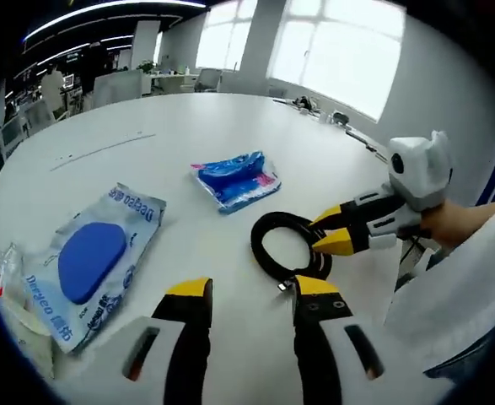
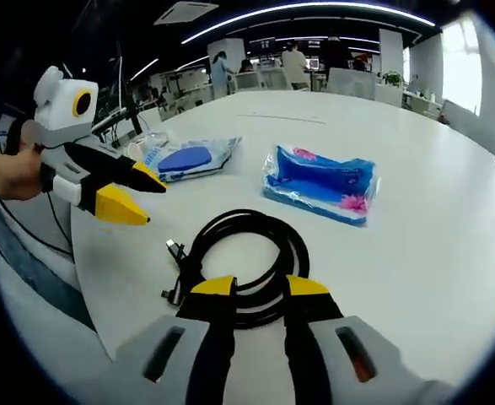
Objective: Arrange the tabletop items into an orderly group along one side of the table until the central work area is clear of visible clutter.
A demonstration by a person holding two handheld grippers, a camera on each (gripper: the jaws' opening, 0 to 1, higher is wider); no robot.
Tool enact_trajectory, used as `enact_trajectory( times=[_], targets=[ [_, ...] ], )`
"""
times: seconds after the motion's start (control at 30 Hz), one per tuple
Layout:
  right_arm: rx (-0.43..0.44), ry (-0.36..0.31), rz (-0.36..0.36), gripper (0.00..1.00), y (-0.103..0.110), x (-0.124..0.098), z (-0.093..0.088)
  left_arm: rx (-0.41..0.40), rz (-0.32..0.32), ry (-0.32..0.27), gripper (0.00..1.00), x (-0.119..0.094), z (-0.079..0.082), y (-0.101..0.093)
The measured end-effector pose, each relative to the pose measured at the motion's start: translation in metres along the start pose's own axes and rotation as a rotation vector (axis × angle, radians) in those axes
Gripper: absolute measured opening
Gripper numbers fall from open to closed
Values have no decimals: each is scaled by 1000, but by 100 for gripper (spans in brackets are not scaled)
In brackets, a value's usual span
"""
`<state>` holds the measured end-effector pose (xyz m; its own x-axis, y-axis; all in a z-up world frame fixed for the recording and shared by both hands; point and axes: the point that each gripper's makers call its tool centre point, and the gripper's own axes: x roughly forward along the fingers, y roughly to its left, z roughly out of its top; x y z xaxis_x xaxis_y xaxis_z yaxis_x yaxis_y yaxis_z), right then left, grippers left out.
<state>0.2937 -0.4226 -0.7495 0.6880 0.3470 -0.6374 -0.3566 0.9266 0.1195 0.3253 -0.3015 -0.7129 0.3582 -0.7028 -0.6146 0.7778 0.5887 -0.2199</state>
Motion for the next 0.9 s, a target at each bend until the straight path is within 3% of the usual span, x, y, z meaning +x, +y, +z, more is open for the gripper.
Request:
enact_trajectory(
  times=[0.27, 0.53, 0.9],
  targets=[
    [40, -45, -23, 28, 0, -13, 12, -66, 134, -72, 43, -48, 1, 50],
    [91, -68, -58, 30, -12, -23, 17, -86, 251, -81, 47, -95, -17, 86],
    [103, -54, -56, 30, -11, -21, 15, -130, 339, -106, 49, -129, -24, 113]
  ],
)
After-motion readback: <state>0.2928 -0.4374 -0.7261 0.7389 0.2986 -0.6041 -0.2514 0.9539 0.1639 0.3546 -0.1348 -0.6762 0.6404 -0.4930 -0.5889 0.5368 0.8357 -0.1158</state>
